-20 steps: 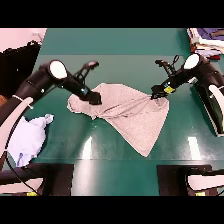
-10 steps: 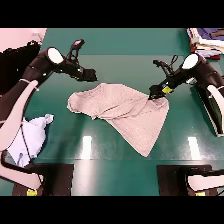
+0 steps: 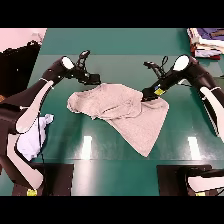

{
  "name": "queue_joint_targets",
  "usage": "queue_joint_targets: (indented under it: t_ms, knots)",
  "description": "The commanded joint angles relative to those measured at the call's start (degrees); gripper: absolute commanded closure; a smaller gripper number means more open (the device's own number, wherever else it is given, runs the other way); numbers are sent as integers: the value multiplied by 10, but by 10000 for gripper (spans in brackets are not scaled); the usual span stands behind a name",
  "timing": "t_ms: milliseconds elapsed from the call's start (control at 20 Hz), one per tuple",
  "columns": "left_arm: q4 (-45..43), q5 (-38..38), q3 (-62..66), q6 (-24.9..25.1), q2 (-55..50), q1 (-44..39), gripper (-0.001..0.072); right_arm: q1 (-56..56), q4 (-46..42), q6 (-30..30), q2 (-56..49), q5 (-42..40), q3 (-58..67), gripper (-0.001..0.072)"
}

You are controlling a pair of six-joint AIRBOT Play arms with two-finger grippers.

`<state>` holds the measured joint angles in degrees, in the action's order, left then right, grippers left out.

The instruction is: Fold the shirts.

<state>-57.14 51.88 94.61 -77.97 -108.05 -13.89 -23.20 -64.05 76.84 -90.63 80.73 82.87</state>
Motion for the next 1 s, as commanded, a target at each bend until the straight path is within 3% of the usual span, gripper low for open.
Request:
queue_joint_targets:
  t_ms: [0,150,200,350,650,950]
  knots:
    - [-1,-16,3,5,-17,-17,262,-6,0,1,0,-1,0,701]
    - [1,-19,3,4,-28,-28,264,-6,0,1,0,4,0,701]
    - [3,-21,3,4,-28,-28,303,-6,0,1,0,4,0,702]
    - [1,-16,18,5,-26,-27,683,-6,0,7,0,5,0,702]
    - [-58,102,169,4,16,-27,687,21,-6,7,81,-13,0,702]
    - [-100,133,209,3,251,-27,686,89,-6,7,265,-13,0,701]
